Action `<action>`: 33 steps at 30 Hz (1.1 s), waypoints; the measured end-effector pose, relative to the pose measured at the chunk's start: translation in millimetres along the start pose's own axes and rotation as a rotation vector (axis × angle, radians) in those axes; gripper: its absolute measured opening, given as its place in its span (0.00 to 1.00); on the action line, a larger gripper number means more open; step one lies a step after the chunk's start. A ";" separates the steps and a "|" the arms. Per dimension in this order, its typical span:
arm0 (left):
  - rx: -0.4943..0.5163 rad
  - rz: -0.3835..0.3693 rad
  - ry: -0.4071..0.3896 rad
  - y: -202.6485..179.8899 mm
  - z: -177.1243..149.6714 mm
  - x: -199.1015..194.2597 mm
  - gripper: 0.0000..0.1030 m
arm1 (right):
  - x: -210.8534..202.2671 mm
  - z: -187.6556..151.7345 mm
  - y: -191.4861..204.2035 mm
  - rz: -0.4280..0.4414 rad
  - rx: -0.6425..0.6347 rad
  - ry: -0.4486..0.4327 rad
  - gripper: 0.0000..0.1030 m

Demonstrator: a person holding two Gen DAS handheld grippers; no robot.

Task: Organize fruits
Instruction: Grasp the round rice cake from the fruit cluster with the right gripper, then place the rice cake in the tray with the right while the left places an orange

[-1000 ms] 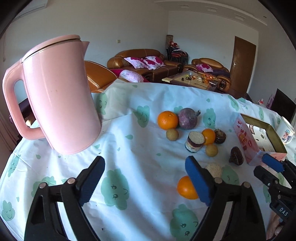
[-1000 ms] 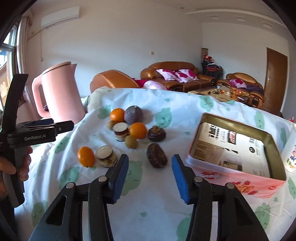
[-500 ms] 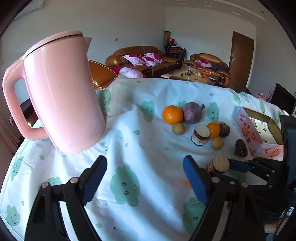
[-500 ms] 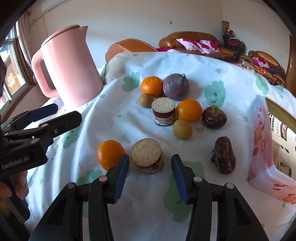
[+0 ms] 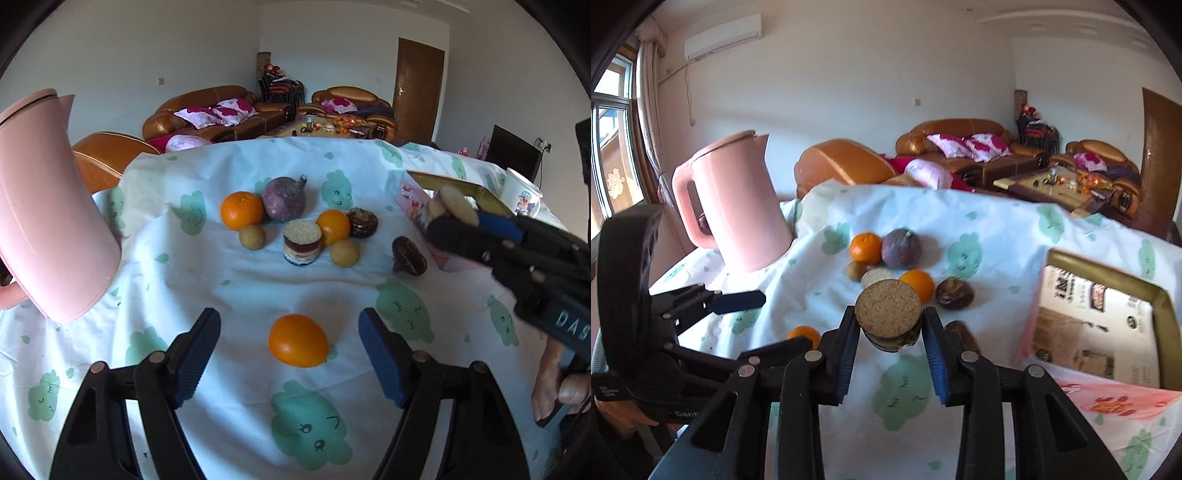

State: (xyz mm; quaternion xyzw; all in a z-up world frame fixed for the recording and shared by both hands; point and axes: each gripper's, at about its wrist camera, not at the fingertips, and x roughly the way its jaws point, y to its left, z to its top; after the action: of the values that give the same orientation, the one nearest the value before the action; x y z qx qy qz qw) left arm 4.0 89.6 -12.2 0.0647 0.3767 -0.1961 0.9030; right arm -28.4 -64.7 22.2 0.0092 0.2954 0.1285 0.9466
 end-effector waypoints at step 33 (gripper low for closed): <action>0.087 -0.157 -0.145 -145.8 70.0 36.3 0.39 | -33.6 -17.1 -204.3 -0.183 0.279 0.029 0.35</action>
State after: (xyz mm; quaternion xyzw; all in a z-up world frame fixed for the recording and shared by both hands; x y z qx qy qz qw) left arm 14.3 -73.4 16.2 0.0597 0.3053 -0.2864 0.9062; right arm -16.0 -271.5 7.7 0.1117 0.3236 -0.0003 0.9396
